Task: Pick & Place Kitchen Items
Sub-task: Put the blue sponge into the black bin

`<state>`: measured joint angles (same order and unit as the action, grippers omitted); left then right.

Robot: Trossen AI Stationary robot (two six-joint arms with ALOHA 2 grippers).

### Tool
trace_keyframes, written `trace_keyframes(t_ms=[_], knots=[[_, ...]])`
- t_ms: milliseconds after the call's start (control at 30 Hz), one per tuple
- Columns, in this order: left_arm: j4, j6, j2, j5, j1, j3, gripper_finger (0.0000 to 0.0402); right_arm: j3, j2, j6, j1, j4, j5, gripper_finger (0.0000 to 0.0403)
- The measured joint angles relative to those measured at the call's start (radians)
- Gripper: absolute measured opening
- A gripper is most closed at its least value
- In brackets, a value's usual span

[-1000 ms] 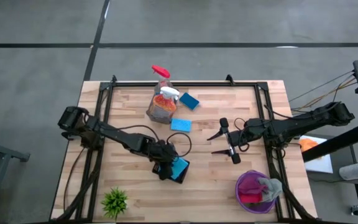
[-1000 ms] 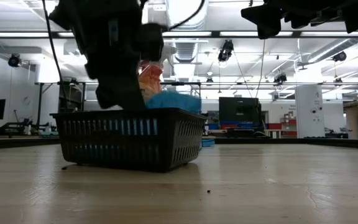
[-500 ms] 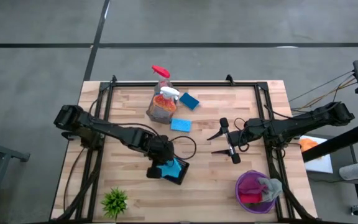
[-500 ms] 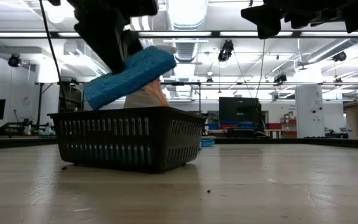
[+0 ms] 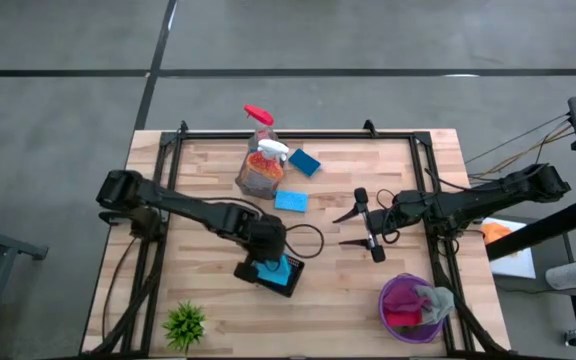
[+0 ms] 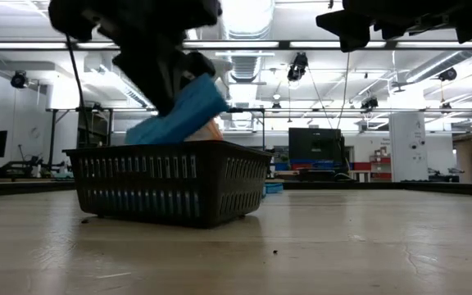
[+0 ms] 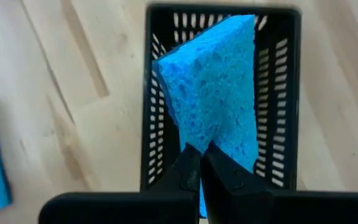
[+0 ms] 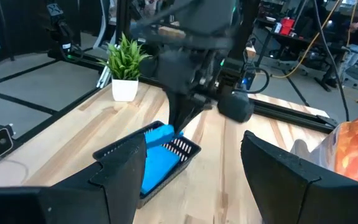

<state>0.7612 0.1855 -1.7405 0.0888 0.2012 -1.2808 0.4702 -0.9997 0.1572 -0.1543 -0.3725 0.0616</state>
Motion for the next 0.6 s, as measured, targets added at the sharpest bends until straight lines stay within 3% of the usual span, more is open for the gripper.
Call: trace_keyframes(t_ms=[367,600], knots=[[0.026,0.088,-0.079,0.035,0.000,-0.011,0.0006,0.000,0.000,0.004,0.002,0.000,-0.017,0.0254],[0.025,0.107,-0.079,0.035,0.001,-0.017,0.0082,0.000,0.000,0.004,0.002,0.000,-0.017,0.0254]])
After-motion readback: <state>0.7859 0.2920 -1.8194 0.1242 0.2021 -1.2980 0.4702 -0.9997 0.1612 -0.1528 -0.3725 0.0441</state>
